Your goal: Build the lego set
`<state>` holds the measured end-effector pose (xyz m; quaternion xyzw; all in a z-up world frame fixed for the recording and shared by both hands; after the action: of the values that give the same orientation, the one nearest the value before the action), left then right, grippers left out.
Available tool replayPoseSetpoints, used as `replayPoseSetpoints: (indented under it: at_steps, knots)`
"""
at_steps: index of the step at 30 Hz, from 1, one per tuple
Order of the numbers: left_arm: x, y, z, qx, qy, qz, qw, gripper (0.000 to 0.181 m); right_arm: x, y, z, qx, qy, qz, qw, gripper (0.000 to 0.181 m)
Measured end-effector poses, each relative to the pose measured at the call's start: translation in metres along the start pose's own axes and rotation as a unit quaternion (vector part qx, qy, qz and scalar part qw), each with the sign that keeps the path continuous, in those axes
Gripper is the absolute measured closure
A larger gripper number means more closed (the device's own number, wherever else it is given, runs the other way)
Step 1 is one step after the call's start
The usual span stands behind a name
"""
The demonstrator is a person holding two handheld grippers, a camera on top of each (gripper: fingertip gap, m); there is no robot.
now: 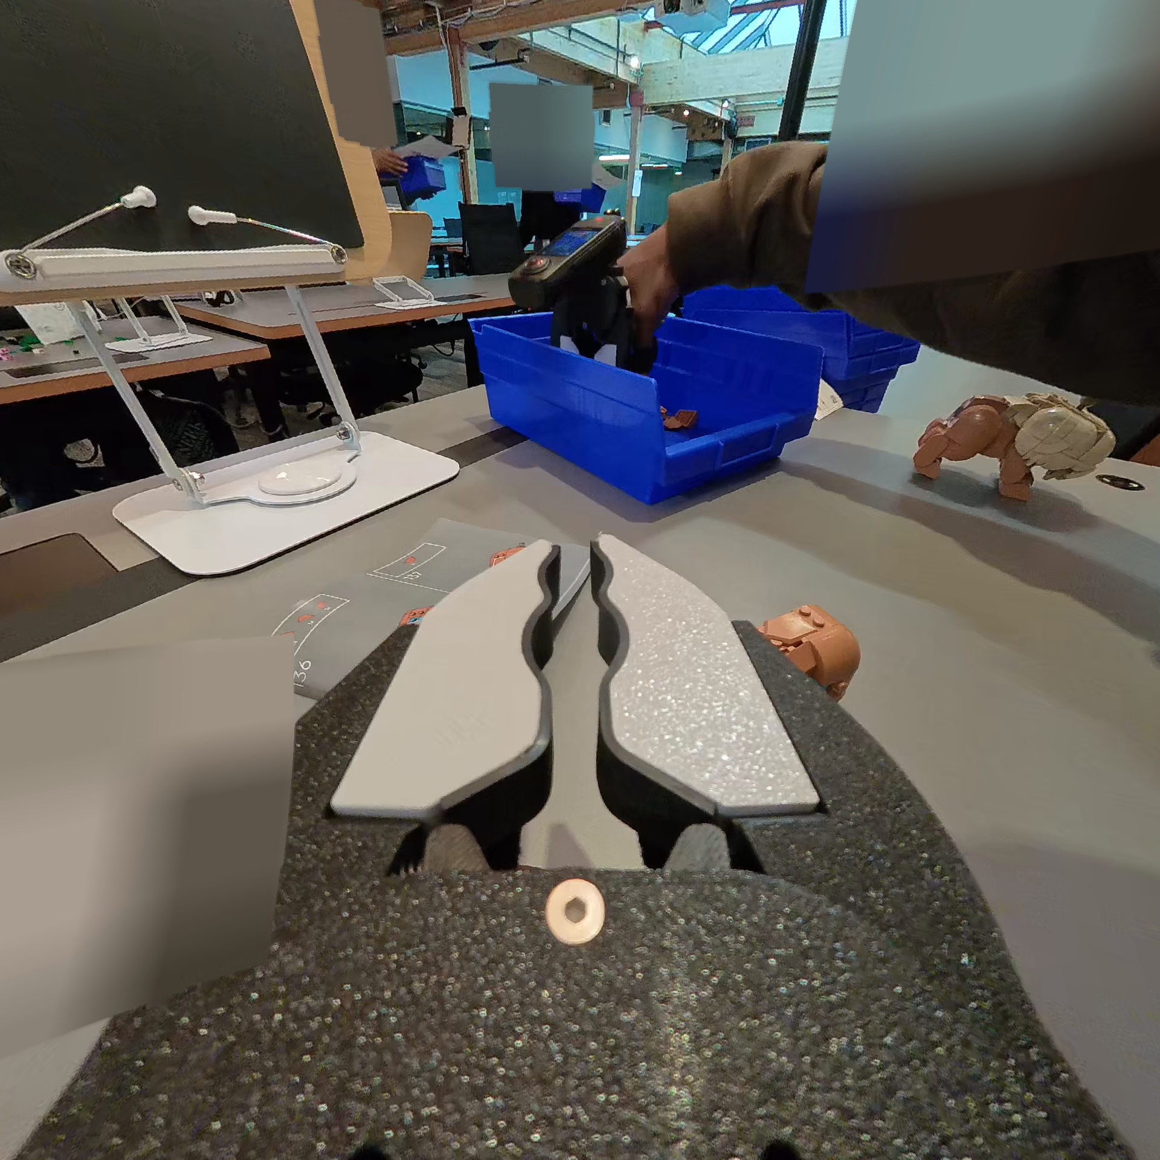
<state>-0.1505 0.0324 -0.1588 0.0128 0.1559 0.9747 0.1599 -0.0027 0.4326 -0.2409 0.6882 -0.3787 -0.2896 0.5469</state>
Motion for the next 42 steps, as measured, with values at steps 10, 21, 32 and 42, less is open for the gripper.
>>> replayPoseSetpoints:
  at_steps: [10,21,32,42]
  knots:
    - [0.002,0.001,0.001,-0.003,0.009,-0.002,1.0,0.172,0.005,0.002,0.002,-0.008,-0.011,0.001,1.0,0.169]
    - [-0.005,-0.001,-0.001,0.008,0.003,-0.02,1.0,0.175,0.145,0.106,0.033,-0.159,0.075,-0.036,0.984,0.17]
    - [-0.01,-0.003,-0.002,0.02,-0.002,-0.025,0.999,0.177,0.327,0.049,0.145,-0.129,0.238,0.004,0.963,0.17]
    - [-0.009,-0.004,-0.006,0.037,-0.011,-0.019,0.999,0.177,0.341,0.027,0.153,-0.103,0.253,-0.007,0.962,0.17]
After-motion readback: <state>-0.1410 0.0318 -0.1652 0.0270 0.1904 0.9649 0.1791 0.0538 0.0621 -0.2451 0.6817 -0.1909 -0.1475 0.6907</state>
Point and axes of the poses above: each gripper's, where its closed fingertips meet, y back along the fingers, z out of its top, x = y × z across the jaws, the point moved 3 cm from there along y, back along the fingers, and after that the axes turned 15 degrees about x, right-handed, at the moved point
